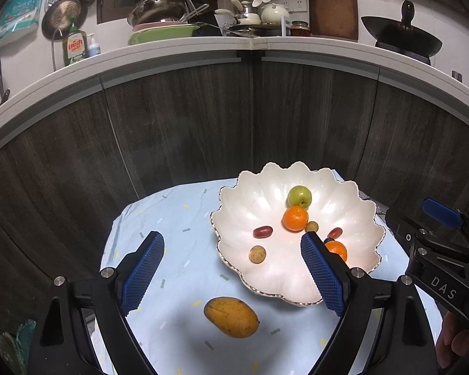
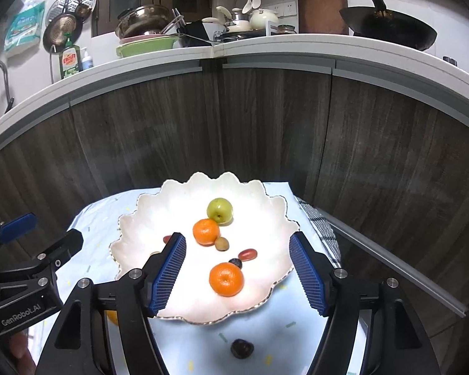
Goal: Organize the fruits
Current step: 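Withdraw both open grippers from the bowl back over the cloth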
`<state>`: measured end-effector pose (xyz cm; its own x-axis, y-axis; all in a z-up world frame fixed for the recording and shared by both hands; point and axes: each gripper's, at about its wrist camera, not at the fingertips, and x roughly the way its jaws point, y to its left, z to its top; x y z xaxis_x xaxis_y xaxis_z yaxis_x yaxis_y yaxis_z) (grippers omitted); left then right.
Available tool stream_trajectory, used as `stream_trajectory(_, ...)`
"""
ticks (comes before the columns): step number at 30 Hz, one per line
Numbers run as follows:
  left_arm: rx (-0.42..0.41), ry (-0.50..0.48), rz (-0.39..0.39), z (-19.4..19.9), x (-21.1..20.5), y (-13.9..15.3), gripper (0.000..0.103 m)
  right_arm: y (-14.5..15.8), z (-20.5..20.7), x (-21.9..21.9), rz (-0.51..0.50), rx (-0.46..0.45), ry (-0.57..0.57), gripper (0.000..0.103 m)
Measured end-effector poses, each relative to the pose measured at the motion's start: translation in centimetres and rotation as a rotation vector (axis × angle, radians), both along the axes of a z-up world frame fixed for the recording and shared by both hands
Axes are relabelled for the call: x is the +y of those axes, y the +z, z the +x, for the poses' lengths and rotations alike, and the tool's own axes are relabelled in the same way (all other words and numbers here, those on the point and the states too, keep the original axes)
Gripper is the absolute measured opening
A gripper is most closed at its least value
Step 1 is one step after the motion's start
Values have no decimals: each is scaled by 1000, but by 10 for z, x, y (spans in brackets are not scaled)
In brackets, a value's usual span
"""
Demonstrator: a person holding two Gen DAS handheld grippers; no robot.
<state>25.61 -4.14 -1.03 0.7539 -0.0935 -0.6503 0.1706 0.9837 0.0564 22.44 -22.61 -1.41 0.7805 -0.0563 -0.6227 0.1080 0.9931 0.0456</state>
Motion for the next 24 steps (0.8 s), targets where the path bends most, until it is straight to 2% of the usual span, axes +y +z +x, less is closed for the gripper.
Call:
stream_trajectory(13,0,-7,-6,-18,8,1,90,-1,-19,4,4,4,-7,69)
stream_trajectory(24,31,-43,-6,-29,11,-12,90,-12,-35,6,10,31,-33,69)
